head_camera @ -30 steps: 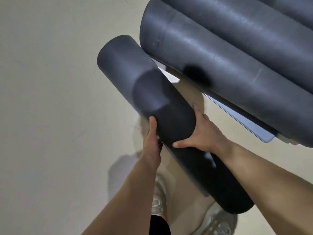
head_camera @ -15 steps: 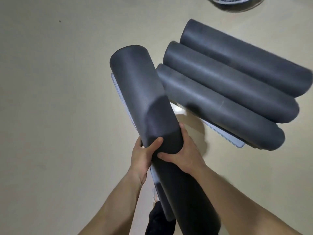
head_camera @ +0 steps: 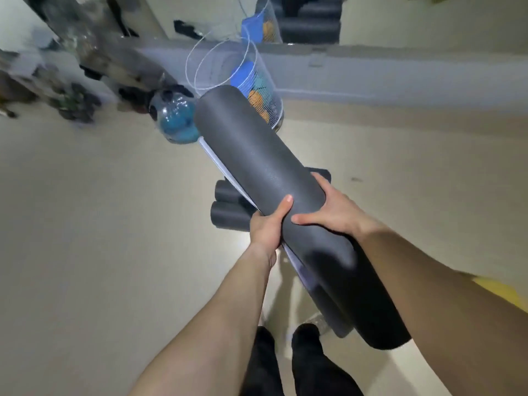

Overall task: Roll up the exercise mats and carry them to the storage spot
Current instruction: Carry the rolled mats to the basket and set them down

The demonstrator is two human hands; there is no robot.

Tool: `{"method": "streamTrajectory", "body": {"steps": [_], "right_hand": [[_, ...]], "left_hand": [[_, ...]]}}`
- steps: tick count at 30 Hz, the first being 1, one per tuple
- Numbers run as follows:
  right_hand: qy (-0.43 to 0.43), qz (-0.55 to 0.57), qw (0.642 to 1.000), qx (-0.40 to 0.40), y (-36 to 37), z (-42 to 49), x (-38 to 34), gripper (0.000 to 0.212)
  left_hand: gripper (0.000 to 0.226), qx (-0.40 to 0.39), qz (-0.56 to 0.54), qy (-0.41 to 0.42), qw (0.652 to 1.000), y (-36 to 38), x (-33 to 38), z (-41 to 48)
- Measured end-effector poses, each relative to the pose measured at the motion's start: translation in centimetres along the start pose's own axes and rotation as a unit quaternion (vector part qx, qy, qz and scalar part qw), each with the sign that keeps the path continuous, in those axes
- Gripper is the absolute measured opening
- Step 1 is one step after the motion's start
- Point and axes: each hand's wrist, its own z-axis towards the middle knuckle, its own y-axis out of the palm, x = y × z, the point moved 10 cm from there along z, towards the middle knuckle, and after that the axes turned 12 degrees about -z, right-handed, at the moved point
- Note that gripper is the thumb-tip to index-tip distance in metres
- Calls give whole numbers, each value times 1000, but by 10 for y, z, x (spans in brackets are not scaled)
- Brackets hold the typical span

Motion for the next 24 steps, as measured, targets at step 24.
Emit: {"method": "streamTrajectory", "body": {"steps": [24], "right_hand": [[161, 241, 878, 382, -491, -330, 422, 87]], "left_hand": [[56, -350, 313, -58, 881, 678, -229, -187]]}}
